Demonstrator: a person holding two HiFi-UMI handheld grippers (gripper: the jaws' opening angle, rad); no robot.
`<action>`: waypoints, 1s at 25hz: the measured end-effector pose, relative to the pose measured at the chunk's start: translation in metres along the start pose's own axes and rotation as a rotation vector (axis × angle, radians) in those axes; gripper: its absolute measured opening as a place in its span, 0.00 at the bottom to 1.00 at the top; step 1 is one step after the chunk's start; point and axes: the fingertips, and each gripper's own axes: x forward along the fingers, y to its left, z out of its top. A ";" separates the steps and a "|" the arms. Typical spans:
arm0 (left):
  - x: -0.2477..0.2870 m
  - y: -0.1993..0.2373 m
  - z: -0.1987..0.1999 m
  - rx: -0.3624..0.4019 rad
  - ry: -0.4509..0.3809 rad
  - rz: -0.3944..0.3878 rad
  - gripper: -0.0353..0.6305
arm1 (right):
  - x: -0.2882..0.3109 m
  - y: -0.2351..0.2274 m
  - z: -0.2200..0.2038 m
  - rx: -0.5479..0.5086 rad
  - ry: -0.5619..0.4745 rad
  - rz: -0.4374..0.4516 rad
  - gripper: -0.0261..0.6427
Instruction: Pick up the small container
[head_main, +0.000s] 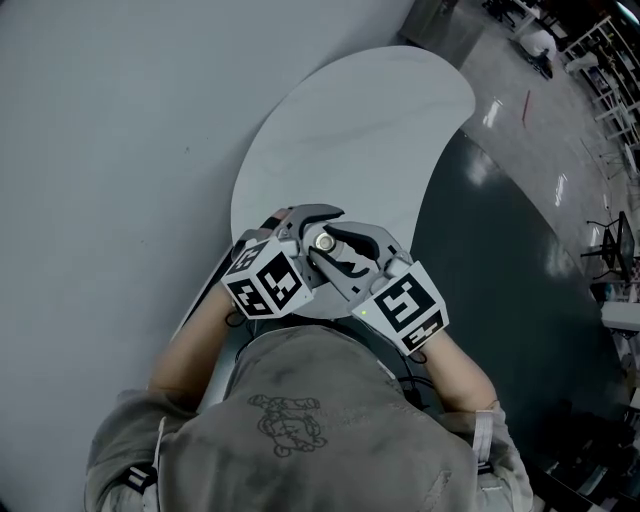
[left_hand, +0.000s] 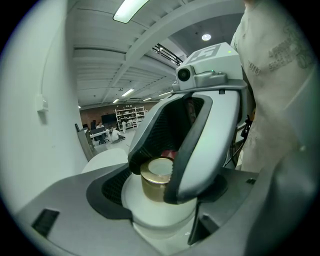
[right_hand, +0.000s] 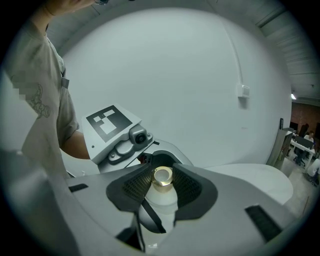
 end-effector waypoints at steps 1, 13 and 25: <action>0.000 -0.004 -0.001 -0.003 -0.002 0.002 0.57 | -0.001 0.003 -0.002 0.002 0.006 -0.001 0.25; 0.010 -0.016 -0.024 -0.039 -0.014 -0.016 0.57 | 0.011 0.010 -0.028 0.022 0.064 0.013 0.25; 0.014 -0.015 -0.026 -0.032 -0.014 -0.032 0.57 | 0.012 0.006 -0.031 0.032 0.063 0.002 0.25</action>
